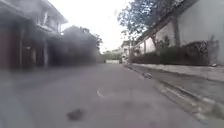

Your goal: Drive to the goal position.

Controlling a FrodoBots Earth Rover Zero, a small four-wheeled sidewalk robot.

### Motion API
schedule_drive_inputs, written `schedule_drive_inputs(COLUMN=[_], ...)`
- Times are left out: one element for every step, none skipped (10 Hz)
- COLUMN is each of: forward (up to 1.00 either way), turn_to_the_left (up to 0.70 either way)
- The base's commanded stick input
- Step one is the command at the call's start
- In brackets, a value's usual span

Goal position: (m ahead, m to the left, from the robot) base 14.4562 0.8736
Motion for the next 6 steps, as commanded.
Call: schedule_drive_inputs(forward=[1.0, 1.0, 1.0, 1.0, 1.0, 1.0], turn_to_the_left=[0.0, 0.0, 0.0, -0.01, -0.37, -0.4])
